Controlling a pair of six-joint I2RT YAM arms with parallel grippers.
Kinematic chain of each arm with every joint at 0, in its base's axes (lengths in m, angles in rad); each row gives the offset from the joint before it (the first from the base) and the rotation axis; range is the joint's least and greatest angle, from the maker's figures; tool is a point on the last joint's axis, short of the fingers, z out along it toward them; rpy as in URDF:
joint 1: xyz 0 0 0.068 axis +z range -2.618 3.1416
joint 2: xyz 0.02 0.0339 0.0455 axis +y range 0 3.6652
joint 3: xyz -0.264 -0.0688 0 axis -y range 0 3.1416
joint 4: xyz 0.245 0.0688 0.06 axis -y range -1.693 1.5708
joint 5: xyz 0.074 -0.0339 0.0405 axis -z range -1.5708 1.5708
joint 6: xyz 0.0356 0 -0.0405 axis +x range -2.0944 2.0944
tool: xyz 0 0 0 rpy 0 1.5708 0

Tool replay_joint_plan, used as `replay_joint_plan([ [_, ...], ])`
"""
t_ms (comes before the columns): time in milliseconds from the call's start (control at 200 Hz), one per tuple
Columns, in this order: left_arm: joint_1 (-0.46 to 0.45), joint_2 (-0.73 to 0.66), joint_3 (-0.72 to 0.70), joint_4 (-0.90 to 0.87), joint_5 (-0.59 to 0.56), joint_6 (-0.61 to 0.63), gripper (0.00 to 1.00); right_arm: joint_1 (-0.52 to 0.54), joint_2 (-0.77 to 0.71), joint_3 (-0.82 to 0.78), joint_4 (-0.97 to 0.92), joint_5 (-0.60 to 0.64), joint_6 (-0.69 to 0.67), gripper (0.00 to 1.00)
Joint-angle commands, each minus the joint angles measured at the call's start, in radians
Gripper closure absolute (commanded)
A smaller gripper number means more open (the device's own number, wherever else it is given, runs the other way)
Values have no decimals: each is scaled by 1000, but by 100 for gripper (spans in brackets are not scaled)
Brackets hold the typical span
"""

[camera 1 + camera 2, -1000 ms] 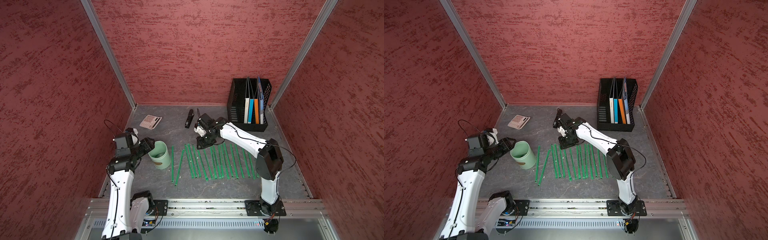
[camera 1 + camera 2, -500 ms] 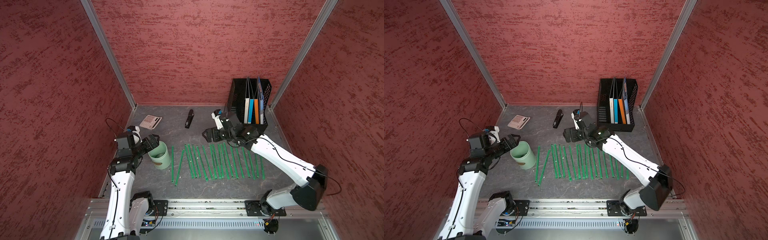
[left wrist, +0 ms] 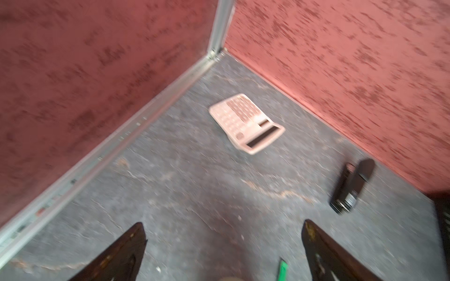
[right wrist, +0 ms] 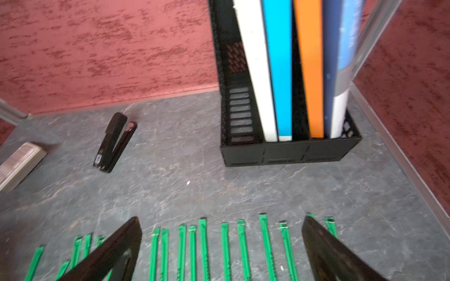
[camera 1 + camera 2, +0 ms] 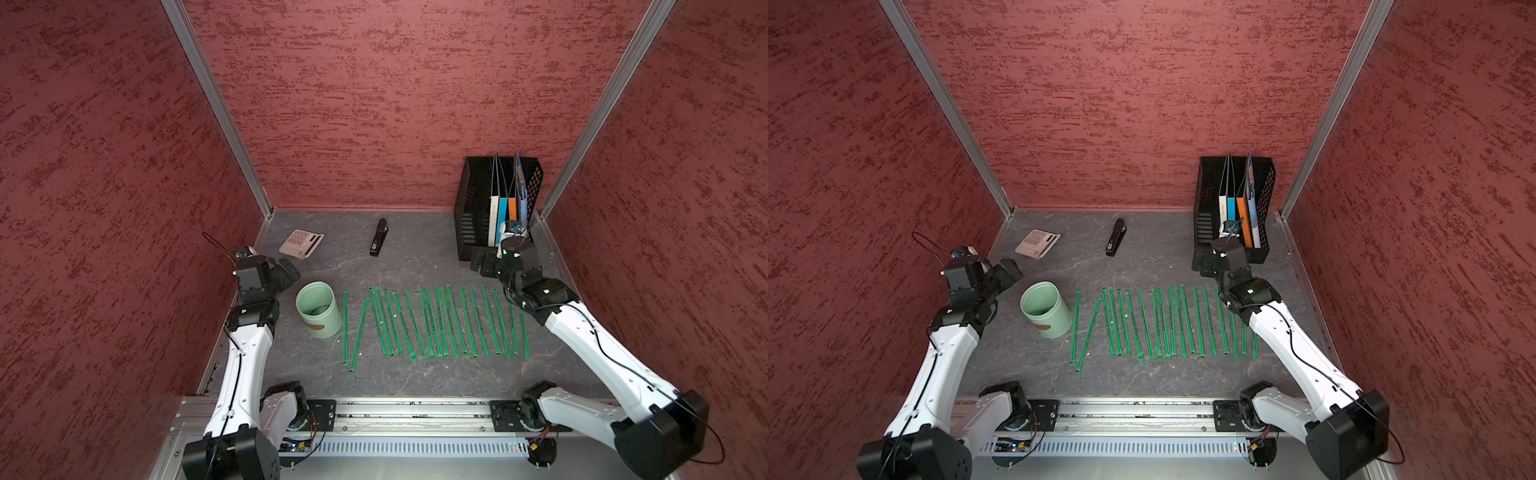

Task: Take the straws out of the storage container
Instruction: Reset both arms

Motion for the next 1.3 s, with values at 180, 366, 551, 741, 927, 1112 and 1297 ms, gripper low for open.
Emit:
replay_joint_plan([
  [180, 30, 111, -92, 277, -101, 143, 0, -161, 0, -100, 177, 66, 0, 1],
  [366, 37, 178, -159, 399, -79, 178, 0, -224, -19, -238, 375, 136, -68, 1],
  [551, 45, 225, -173, 479, -26, 198, 0, -259, -39, -353, 528, 173, -137, 1],
  [741, 53, 242, -203, 609, 72, 184, 0, -298, -8, -386, 574, 133, -129, 1],
  [927, 53, 298, -250, 759, 190, 147, 0, -324, 47, -409, 645, 80, -117, 1],
  [1112, 10, 360, -282, 845, 224, 147, 0, -339, 93, -448, 745, 50, -124, 1],
  [1297, -49, 393, -352, 999, 207, 140, 0, -345, 140, -500, 863, 53, -157, 1],
])
